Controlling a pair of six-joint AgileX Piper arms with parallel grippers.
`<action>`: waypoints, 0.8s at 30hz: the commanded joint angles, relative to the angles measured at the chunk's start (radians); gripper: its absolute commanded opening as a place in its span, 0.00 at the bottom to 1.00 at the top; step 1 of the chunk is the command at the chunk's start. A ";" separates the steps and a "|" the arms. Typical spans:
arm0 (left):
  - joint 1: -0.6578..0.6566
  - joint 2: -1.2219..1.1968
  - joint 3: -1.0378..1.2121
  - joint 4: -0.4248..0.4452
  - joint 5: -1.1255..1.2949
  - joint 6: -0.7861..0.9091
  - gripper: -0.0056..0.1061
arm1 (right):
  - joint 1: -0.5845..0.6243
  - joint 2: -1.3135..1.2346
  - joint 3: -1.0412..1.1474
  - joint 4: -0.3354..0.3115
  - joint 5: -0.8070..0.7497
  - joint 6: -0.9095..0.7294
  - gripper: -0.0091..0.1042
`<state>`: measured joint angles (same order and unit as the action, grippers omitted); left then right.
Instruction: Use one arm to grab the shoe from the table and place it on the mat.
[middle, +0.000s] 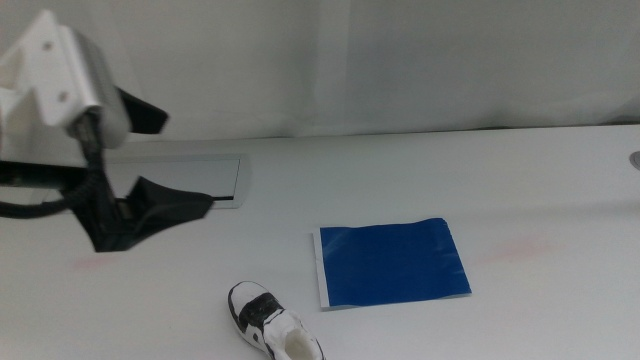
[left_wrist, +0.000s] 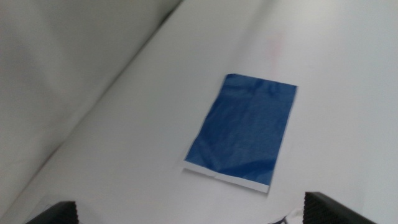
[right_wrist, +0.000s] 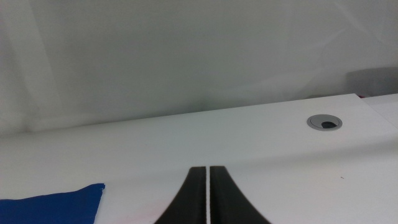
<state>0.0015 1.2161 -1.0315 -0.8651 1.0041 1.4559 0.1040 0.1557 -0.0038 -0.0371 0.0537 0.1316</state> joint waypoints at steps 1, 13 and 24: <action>-0.058 0.032 -0.018 0.002 0.003 0.005 0.87 | -0.002 -0.003 0.041 -0.011 -0.008 -0.008 0.06; -0.257 0.043 -0.018 0.123 -0.176 -0.553 0.87 | -0.002 -0.003 0.041 -0.011 -0.008 -0.008 0.06; -0.396 0.043 -0.020 0.544 -0.115 -1.597 0.64 | -0.002 -0.003 0.041 -0.011 -0.008 -0.008 0.06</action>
<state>-0.3676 1.2569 -1.0474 -0.3584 0.8706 -0.0422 0.1040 0.1557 -0.0038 -0.0371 0.0537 0.1274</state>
